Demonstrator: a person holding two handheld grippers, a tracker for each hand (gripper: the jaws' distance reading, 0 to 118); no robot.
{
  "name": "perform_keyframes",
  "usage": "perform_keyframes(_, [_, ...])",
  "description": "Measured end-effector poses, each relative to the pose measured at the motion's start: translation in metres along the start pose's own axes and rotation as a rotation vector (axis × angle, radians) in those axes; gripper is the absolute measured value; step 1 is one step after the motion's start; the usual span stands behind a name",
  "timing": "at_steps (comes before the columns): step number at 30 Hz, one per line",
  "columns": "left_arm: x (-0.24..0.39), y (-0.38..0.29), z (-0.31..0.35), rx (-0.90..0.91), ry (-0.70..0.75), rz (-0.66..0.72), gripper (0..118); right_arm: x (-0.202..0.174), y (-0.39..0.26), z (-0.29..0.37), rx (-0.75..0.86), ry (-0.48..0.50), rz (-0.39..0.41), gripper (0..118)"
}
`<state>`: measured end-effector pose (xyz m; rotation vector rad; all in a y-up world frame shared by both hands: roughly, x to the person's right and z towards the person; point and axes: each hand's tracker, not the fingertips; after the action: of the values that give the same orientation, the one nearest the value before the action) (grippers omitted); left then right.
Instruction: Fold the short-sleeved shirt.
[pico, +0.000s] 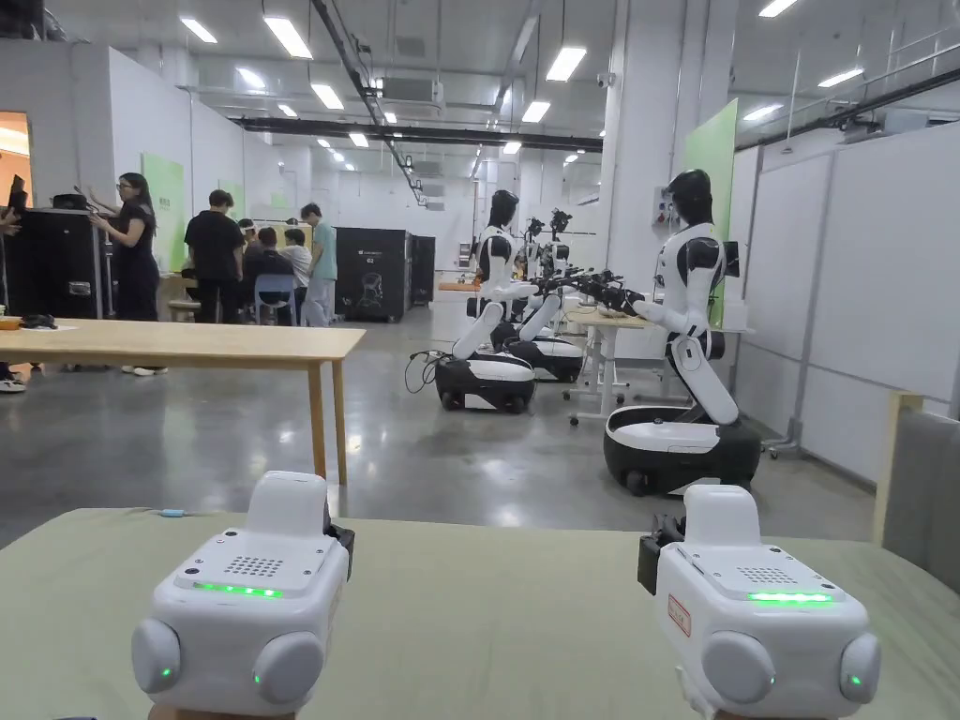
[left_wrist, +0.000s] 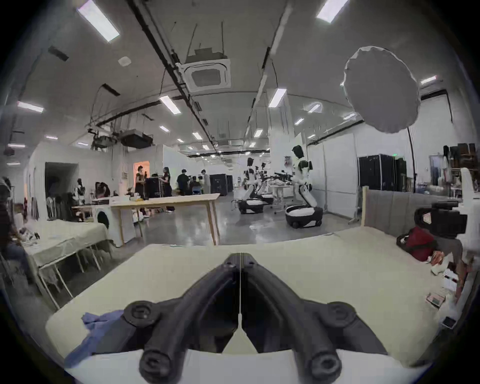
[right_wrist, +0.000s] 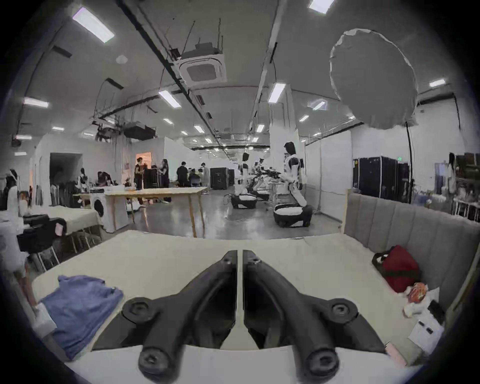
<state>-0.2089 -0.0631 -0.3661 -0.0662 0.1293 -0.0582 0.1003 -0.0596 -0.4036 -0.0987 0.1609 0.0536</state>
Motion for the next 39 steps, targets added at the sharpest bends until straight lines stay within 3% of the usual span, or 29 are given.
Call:
perform_keyframes(5, [-0.032, -0.005, 0.016, 0.008, 0.043, 0.043, 0, -0.032, -0.002, -0.001, 0.005, 0.063, 0.037, 6])
perform_keyframes(10, [-0.099, -0.019, 0.046, -0.042, 0.192, 0.009, 0, -0.117, -0.013, -0.009, 0.006, 0.238, 0.065, 6])
perform_keyframes(16, [-0.207, -0.059, 0.052, -0.347, 0.317, 0.107, 0, -0.226, -0.042, -0.010, -0.076, 0.477, 0.054, 6])
perform_keyframes(19, [-0.243, -0.093, 0.032, -0.582, 0.221, 0.195, 0, -0.256, -0.056, -0.013, -0.096, 0.531, 0.071, 6])
perform_keyframes(22, [-0.256, -0.133, 0.009, -0.704, 0.169, 0.204, 0, -0.270, -0.068, -0.019, -0.124, 0.568, 0.086, 6])
perform_keyframes(23, [-0.253, -0.145, -0.004, -0.723, 0.163, 0.194, 12, -0.273, -0.073, -0.022, -0.132, 0.569, 0.100, 6])
perform_keyframes(25, [-0.251, -0.170, -0.027, -0.785, 0.172, 0.180, 94, -0.275, -0.081, -0.027, -0.146, 0.575, 0.124, 5])
perform_keyframes(26, [-0.249, -0.183, -0.037, -0.786, 0.154, 0.183, 118, -0.272, -0.086, -0.028, -0.152, 0.570, 0.134, 6])
perform_keyframes(35, [-0.229, -0.267, -0.153, -0.886, 0.167, 0.207, 115, -0.236, -0.124, -0.056, -0.250, 0.509, 0.159, 6])
perform_keyframes(36, [-0.233, -0.277, -0.160, -0.905, 0.198, 0.224, 109, -0.230, -0.128, -0.060, -0.260, 0.498, 0.162, 6])
perform_keyframes(38, [-0.246, -0.293, -0.162, -0.960, 0.240, 0.287, 81, -0.221, -0.134, -0.065, -0.276, 0.476, 0.170, 5])
perform_keyframes(39, [-0.248, -0.292, -0.154, -0.943, 0.250, 0.284, 77, -0.215, -0.136, -0.068, -0.281, 0.468, 0.168, 6])
